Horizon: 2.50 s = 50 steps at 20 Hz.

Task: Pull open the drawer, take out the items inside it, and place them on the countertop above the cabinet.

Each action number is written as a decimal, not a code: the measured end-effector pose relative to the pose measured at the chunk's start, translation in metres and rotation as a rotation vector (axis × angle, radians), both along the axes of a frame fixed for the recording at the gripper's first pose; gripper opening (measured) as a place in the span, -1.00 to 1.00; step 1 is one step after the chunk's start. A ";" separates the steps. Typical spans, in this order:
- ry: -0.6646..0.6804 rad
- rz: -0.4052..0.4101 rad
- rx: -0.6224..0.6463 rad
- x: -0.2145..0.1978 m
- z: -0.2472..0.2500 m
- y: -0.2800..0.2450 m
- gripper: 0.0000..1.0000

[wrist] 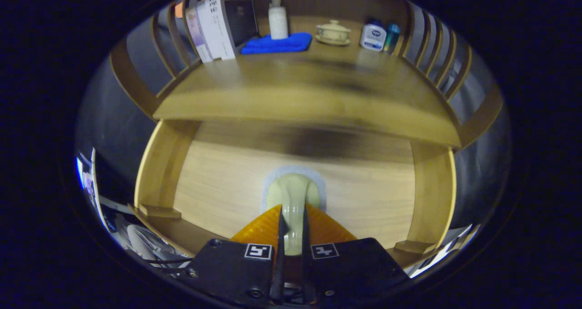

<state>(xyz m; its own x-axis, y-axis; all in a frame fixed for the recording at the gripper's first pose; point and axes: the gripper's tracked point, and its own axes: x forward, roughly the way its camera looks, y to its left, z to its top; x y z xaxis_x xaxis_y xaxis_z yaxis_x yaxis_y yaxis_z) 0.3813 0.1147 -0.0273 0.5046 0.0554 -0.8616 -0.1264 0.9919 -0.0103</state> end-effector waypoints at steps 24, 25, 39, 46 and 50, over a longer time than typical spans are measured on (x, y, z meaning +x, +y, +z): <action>-0.138 -0.119 0.005 0.154 0.108 -0.022 -0.65; -0.131 -0.126 0.008 0.159 0.104 -0.022 -0.64; -0.177 -0.104 0.048 0.187 0.080 -0.014 -0.38; -0.325 -0.131 0.052 0.180 0.099 -0.022 0.00; -0.396 -0.064 0.036 0.151 0.112 -0.013 -0.03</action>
